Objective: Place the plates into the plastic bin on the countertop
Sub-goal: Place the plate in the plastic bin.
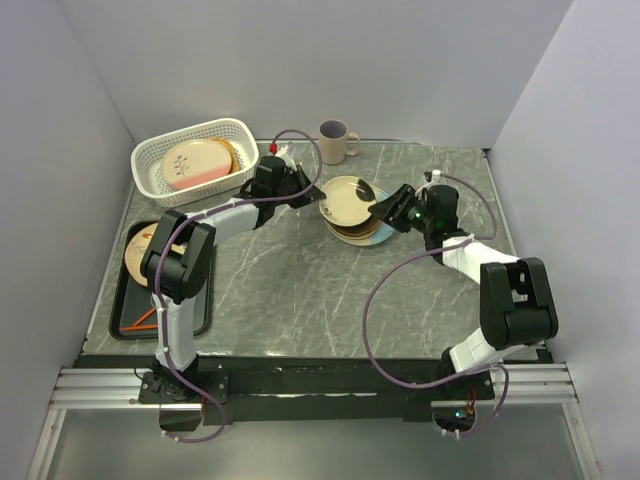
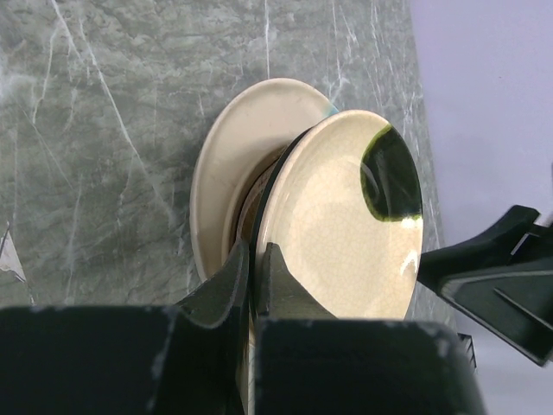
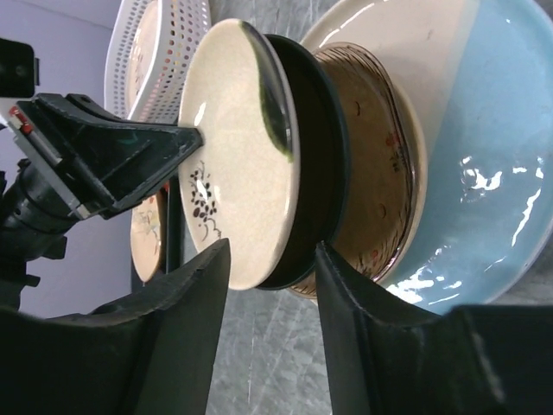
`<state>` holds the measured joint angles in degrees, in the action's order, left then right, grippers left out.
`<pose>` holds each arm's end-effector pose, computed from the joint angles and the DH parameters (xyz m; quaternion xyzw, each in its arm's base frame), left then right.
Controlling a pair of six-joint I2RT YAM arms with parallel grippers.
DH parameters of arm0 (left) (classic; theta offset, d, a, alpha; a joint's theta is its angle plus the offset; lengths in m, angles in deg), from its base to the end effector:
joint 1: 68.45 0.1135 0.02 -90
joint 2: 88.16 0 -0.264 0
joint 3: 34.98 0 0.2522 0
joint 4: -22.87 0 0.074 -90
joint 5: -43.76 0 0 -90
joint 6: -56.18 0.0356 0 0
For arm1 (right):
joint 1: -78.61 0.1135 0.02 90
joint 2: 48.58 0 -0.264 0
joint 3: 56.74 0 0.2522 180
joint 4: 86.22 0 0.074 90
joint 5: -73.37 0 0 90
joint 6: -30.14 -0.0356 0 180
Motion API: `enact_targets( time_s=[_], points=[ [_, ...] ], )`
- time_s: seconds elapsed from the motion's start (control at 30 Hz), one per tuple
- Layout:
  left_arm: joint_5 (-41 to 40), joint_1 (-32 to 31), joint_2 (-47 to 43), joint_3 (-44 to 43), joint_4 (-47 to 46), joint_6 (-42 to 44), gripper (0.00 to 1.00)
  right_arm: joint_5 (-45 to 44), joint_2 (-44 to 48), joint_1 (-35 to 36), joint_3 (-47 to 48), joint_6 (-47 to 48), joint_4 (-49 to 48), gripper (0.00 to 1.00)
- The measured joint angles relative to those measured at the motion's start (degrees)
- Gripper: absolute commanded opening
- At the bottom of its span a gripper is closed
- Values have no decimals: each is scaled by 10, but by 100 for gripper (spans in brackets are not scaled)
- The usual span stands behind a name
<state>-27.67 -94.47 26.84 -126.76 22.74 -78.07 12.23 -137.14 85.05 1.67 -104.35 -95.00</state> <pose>0.4106 -0.2131 0.2111 -0.0426 0.8271 -0.4232 0.3675 0.3254 0.0540 0.2124 0.1279 0.8020 0.4206 0.4044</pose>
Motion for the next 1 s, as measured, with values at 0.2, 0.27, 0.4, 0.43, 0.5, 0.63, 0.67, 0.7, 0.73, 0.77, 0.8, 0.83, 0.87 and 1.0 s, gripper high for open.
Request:
enact_targets(
  time_s=[0.2, 0.27, 0.4, 0.43, 0.5, 0.63, 0.67, 0.7, 0.73, 0.77, 0.8, 0.83, 0.87, 1.0],
  points=[
    [8, 0, 0, 0, 0, 0, 1, 14, -36, 1, 0, -21, -32, 48],
    [11, 0, 0, 0, 0, 0, 1, 19, -48, 1, 0, -28, -45, 48],
    [16, 0, 0, 0, 0, 0, 1, 27, -66, 4, 0, -41, -65, 46],
    [18, 0, 0, 0, 0, 0, 1, 28, -71, 5, 1, -44, -71, 43],
    [22, -1, 0, 0, 0, 0, 1, 31, -80, 9, 3, -47, -77, 31],
    [23, -6, 3, 0, 0, 5, 3, 34, -87, 14, 4, -57, -84, 8],
    [24, -6, 3, 0, 0, 8, 6, 31, -87, 14, 4, -62, -83, 3],
    [25, -6, 3, 0, 0, 12, 13, 26, -87, 13, 4, -68, -83, 1],
    [26, -6, 3, 0, 0, 14, 18, 23, -87, 13, 5, -68, -81, 0],
    [25, -7, 3, 0, 0, 16, 23, 21, -87, 13, 5, -68, -78, 0],
    [24, -7, 3, 0, 0, 16, 37, 20, -87, 13, 5, -68, -77, 0],
    [22, -7, 3, 0, 0, 15, 45, 19, -87, 13, 5, -65, -76, 0],
    [21, -7, 3, 0, 0, 16, 52, 19, -87, 13, 5, -63, -75, 0],
    [12, -7, 3, 0, -2, 16, 78, 17, -85, 14, 5, -53, -65, 0]
  ],
)
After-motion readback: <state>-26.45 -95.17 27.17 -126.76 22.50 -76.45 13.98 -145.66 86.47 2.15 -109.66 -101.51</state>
